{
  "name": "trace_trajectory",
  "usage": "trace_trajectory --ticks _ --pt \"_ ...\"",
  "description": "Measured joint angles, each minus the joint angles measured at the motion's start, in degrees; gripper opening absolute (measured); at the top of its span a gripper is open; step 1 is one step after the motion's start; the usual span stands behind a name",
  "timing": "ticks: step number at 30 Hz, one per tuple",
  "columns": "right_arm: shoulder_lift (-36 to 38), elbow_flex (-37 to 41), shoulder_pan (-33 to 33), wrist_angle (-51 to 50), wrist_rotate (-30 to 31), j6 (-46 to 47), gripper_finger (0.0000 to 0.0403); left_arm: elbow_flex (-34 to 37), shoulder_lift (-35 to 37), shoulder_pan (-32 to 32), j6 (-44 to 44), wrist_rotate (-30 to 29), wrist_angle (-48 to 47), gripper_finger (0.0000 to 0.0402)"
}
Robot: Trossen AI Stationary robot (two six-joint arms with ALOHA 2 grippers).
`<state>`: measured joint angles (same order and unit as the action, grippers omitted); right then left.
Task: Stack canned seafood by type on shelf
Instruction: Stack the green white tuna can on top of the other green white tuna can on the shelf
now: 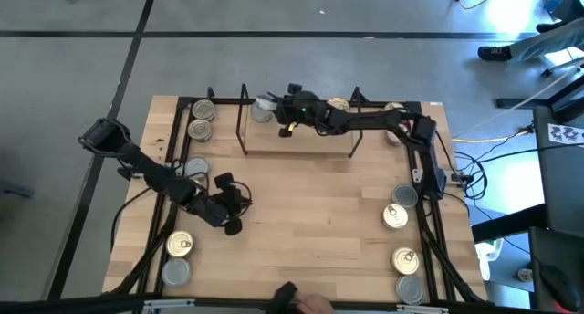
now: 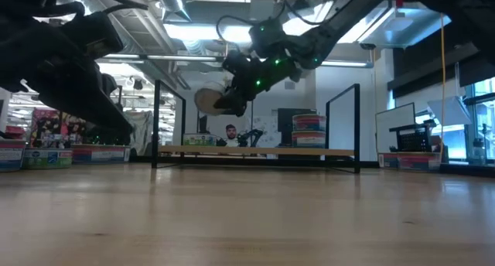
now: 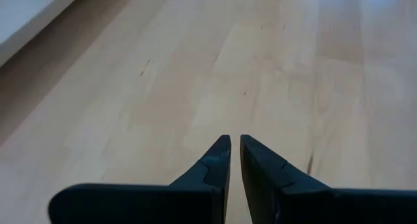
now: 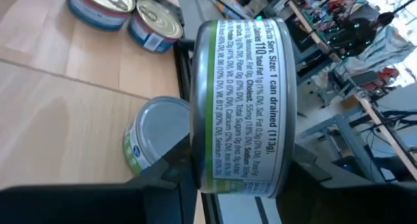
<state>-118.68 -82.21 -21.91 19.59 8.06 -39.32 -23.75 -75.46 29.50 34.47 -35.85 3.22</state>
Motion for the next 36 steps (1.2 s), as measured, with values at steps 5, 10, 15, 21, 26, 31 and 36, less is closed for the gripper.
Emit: trace_trajectory --ticks 5,10,15,21,26,31,36 --pt "-3.8 -7.4 0.0 -7.7 0.5 0.3 0.0144 0.0 0.0 -1.5 -1.4 0.0 0.0 0.0033" --pt "-8.4 -17.3 0.1 -17.6 5.3 1.4 0.0144 0.0 0.0 -2.2 -1.8 0.0 -0.1 0.0033" --pt "-11.0 -21.2 -0.4 -19.9 6.0 1.8 0.0144 0.0 0.0 -2.2 -1.8 0.0 -0.1 0.0033" --pt "-12.3 -21.2 -0.7 -20.1 6.4 1.5 0.0145 0.0 0.0 -2.1 -1.9 0.0 -0.1 0.0033" --pt "-12.5 -21.2 -1.1 -19.9 5.9 1.8 0.0158 0.0 0.0 -2.1 -1.9 0.0 -0.1 0.0033" --pt "-12.5 -21.3 -1.4 -19.7 6.4 1.5 0.0158 0.0 0.0 -2.1 -1.6 0.0 -0.1 0.0033" --pt "-12.5 -21.3 -1.4 -20.1 6.4 1.5 0.0174 0.0 0.0 -2.1 -1.6 0.0 -0.1 0.0033"
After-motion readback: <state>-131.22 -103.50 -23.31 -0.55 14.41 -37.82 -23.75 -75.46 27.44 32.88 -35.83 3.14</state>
